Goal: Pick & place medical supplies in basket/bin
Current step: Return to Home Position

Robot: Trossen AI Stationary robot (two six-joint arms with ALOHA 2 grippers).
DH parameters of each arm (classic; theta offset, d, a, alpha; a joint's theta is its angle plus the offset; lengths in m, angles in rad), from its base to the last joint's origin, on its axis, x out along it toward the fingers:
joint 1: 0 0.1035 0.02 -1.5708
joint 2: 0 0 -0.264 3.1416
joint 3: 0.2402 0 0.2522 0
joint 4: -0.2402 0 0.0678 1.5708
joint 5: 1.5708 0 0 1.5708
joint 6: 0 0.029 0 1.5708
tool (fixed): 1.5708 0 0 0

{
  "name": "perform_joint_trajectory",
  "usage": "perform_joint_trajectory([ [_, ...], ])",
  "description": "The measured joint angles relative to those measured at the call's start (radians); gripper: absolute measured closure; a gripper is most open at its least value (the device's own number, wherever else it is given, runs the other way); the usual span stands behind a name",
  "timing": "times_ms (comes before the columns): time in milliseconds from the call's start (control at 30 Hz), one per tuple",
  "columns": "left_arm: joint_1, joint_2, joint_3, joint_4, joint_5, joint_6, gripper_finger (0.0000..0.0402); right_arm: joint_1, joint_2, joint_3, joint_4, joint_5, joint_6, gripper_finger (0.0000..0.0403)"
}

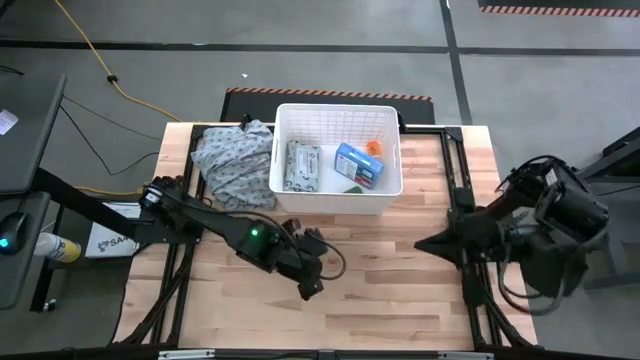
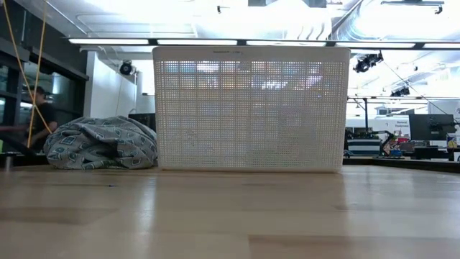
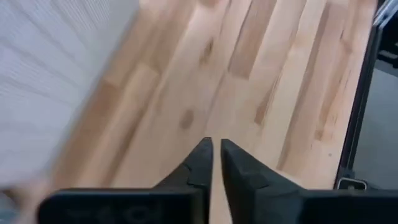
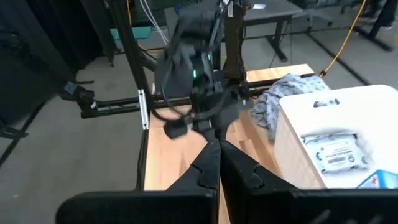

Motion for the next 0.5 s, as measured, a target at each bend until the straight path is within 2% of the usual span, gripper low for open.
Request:
perform_joint_trajectory([
  [167,0.007,0.0,0.133,-0.113,-0.072,0.108,0.0378,0.057,0.0,-0.029,-0.033,0.081,-0.008,0.0402],
  [300,0.007,0.0,0.23,-0.238,-0.148,0.163,0.0378,0.093,0.0,-0.046,-0.095,0.135,-0.001,0.0403],
  [500,0.022,-0.013,0.328,-0.444,-0.183,0.176,0.0317,0.132,0.0,-0.046,-0.177,0.219,0.102,0.0403],
])
